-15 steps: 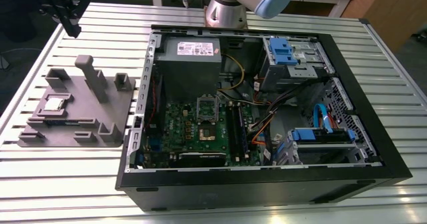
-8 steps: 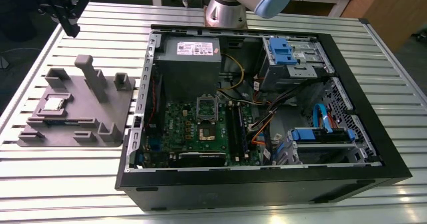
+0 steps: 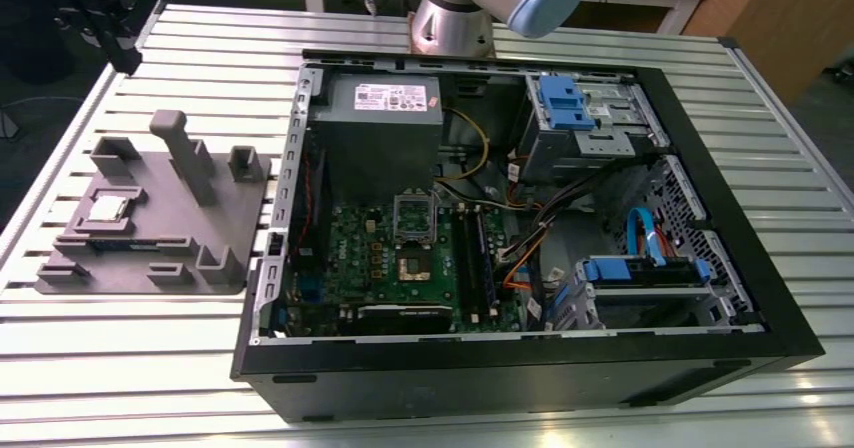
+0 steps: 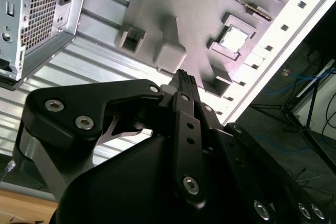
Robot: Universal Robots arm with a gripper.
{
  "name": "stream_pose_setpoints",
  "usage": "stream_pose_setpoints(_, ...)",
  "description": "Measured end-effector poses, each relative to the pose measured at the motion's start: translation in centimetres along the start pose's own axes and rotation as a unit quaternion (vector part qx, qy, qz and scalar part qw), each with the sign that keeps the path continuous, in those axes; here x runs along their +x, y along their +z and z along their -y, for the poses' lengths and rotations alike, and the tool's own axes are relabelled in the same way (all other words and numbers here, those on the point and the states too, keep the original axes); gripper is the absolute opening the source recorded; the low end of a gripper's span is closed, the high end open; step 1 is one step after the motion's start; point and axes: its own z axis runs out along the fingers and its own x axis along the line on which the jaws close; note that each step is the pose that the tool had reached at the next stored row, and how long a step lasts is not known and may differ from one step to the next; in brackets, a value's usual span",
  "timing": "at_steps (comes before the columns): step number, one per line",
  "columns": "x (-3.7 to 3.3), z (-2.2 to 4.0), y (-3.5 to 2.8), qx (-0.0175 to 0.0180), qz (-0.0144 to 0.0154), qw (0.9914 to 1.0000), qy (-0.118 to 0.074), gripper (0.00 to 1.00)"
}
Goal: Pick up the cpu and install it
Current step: 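Reach for the cpu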
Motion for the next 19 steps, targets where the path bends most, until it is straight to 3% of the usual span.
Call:
stream_pose_setpoints(11, 3.41, 0.27, 0.13, 0.0001, -0.0007, 1.00000, 0.000, 0.10)
stream_pose_setpoints(19, 5.16, 0.41, 0.20, 0.0001, -0.0014, 1.00000, 0.000, 0.10)
